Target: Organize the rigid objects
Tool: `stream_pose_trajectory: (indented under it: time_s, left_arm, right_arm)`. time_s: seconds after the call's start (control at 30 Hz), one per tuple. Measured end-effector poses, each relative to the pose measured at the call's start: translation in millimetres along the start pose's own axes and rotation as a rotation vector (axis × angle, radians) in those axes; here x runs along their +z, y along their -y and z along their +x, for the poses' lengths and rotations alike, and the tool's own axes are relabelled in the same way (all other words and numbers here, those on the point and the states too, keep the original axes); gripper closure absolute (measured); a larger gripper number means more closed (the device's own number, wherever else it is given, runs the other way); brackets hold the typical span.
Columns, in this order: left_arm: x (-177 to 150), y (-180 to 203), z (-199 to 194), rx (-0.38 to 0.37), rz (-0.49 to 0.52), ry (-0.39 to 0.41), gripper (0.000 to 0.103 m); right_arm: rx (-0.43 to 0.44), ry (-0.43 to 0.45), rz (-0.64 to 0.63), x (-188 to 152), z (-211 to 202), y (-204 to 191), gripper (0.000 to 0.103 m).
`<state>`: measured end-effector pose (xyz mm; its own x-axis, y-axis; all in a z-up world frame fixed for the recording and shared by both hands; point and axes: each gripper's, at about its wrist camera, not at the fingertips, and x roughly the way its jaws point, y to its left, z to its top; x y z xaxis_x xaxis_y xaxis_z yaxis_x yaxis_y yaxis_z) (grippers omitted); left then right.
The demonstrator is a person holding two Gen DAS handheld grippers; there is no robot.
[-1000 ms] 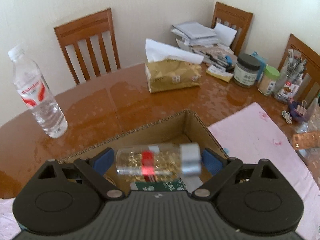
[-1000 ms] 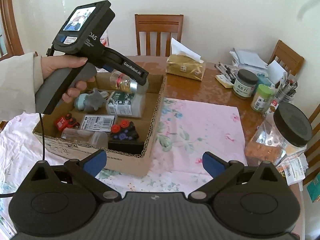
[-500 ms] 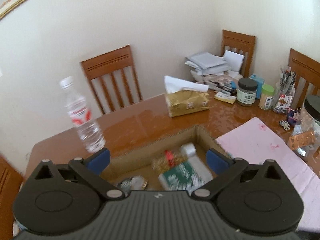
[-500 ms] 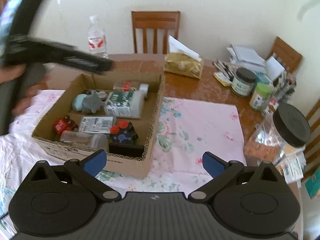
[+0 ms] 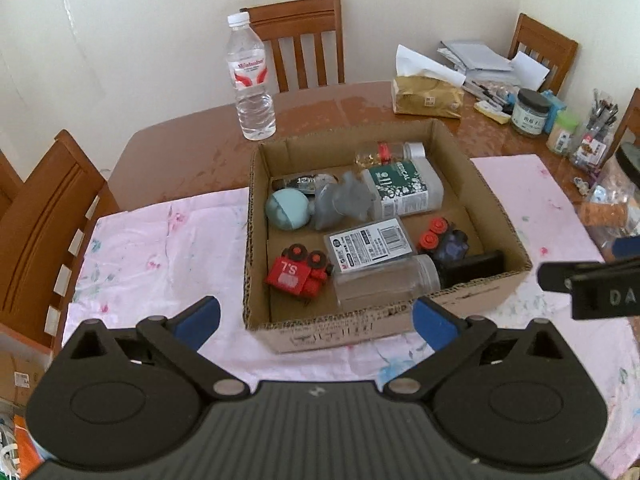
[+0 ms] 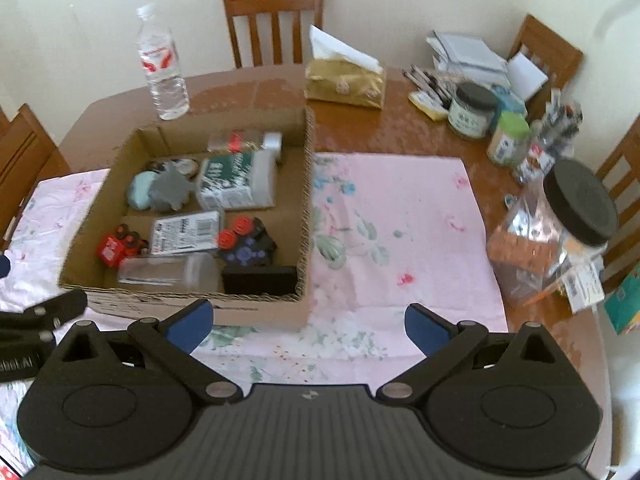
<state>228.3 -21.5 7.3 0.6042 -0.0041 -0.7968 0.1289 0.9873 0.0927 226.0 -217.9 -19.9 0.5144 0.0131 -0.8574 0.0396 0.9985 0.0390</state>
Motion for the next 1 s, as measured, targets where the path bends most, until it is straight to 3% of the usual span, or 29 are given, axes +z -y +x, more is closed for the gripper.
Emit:
stream_pose_trajectory:
  time_s: [0.27,1.0]
  left_arm:
    - [7,-6,-25,0.002,-0.046,0.05,0.001]
    - [10,0,-28,-0.001,-0.049,0.046,0.001]
  right_arm:
    - [-0.009,0.051,-0.032,7,-25,-13,0.0]
    - [-0.012,0.063,-0.012,6,-31,-12,0.0]
